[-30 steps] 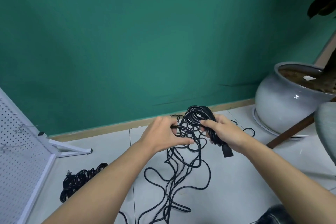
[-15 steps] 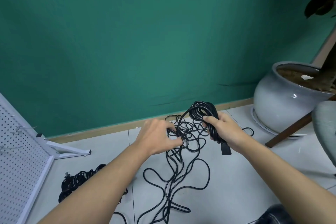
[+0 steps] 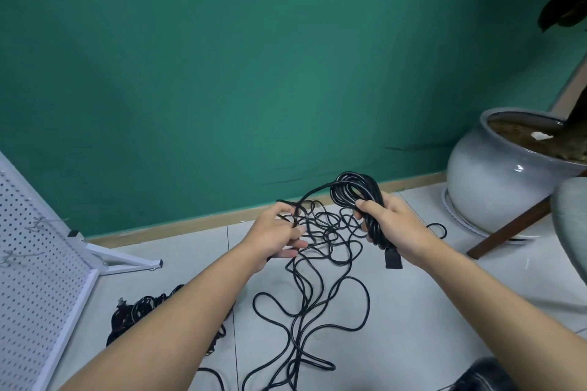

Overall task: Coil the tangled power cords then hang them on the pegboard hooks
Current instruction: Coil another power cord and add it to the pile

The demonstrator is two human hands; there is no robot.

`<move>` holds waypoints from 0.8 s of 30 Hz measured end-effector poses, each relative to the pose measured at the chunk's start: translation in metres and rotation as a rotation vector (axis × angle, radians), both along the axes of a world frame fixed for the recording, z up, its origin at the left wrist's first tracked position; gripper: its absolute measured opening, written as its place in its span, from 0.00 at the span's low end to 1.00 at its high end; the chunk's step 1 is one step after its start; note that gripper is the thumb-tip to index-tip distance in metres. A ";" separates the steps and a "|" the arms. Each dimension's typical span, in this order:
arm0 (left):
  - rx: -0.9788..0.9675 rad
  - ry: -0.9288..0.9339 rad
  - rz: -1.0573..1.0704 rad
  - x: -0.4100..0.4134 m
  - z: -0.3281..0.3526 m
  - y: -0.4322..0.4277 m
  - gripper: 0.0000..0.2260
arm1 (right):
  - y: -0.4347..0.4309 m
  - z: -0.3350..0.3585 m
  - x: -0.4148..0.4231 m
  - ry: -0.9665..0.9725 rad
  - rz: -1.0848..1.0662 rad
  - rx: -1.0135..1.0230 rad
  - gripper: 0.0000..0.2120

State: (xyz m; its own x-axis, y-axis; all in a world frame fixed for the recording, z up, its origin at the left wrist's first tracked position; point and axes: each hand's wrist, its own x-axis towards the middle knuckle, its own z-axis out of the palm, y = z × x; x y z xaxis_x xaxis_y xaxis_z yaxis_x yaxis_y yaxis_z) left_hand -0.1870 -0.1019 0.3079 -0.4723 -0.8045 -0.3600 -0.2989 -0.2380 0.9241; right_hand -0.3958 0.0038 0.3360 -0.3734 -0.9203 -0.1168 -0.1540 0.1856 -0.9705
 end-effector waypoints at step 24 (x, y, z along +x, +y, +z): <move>-0.257 -0.500 -0.021 0.025 -0.026 -0.031 0.10 | -0.002 -0.007 -0.004 0.027 -0.090 -0.002 0.11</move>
State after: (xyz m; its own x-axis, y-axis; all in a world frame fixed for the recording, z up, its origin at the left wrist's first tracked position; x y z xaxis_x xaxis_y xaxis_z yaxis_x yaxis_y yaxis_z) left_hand -0.1621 -0.1331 0.2816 -0.3111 -0.8884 -0.3376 -0.7178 -0.0131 0.6962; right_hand -0.4002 0.0019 0.3294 -0.4577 -0.8830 -0.1039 -0.1632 0.1983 -0.9665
